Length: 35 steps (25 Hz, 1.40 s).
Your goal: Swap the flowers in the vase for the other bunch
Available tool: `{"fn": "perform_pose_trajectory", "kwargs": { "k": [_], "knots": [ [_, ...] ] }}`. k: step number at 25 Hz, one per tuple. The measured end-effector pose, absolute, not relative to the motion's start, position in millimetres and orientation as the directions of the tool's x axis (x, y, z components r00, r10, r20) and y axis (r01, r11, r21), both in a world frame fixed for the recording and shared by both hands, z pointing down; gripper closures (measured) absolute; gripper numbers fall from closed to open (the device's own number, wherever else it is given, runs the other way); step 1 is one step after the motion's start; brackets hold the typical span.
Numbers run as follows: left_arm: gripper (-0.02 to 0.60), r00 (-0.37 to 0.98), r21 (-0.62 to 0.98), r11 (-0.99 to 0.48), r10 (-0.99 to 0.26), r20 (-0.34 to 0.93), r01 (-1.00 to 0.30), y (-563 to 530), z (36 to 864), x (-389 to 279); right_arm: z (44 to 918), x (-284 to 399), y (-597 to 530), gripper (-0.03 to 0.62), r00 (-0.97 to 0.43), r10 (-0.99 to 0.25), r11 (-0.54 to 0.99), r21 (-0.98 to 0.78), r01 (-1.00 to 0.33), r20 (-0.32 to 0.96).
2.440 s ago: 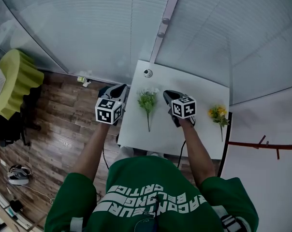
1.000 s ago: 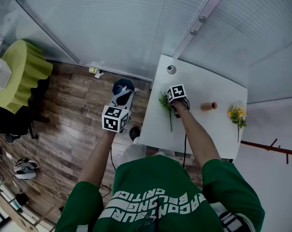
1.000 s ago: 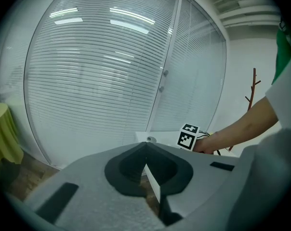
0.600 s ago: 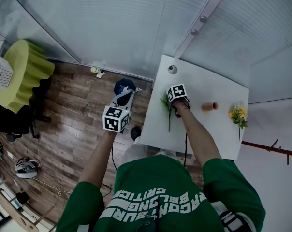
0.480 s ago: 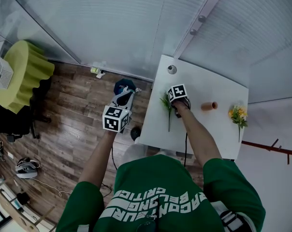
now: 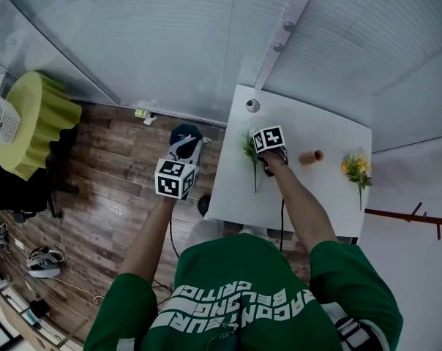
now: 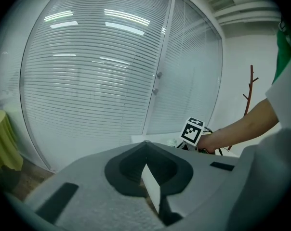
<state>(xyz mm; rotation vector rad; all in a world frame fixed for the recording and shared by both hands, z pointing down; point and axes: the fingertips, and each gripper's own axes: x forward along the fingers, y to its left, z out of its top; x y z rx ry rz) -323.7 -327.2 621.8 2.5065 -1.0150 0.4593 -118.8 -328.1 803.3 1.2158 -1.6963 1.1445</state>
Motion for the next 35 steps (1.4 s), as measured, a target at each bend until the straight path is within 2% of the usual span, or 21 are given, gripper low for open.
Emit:
{"fn": "perform_pose_trajectory", "kwargs": {
  "k": [9,19,25,35],
  "knots": [
    [0.577,0.714,0.222,-0.695,-0.576,0.398,-0.684,-330.2,596.9,-290.7,721.2,-100.4,-351.8,0.548,-0.304,-0.532,0.183,-0.243,-0.953,0.79],
    [0.577,0.765,0.188,-0.756,-0.553,0.33,-0.628,-346.0,548.5,-227.3,595.7,-59.3,-379.3,0.548,-0.295,-0.733,0.204,-0.216,-0.955,0.613],
    [0.577,0.783,0.171,-0.776,-0.546,0.297,-0.607,-348.7,524.8,-193.0,533.2,-33.7,-383.9,0.548,-0.294,-0.8,0.222,-0.197,-0.955,0.523],
    [0.577,0.835,0.15,-0.837,-0.473,0.282,-0.525,-335.9,507.6,-121.1,510.9,35.7,-355.3,0.548,-0.221,-0.847,0.14,-0.199,-0.97,0.483]
  ]
}}
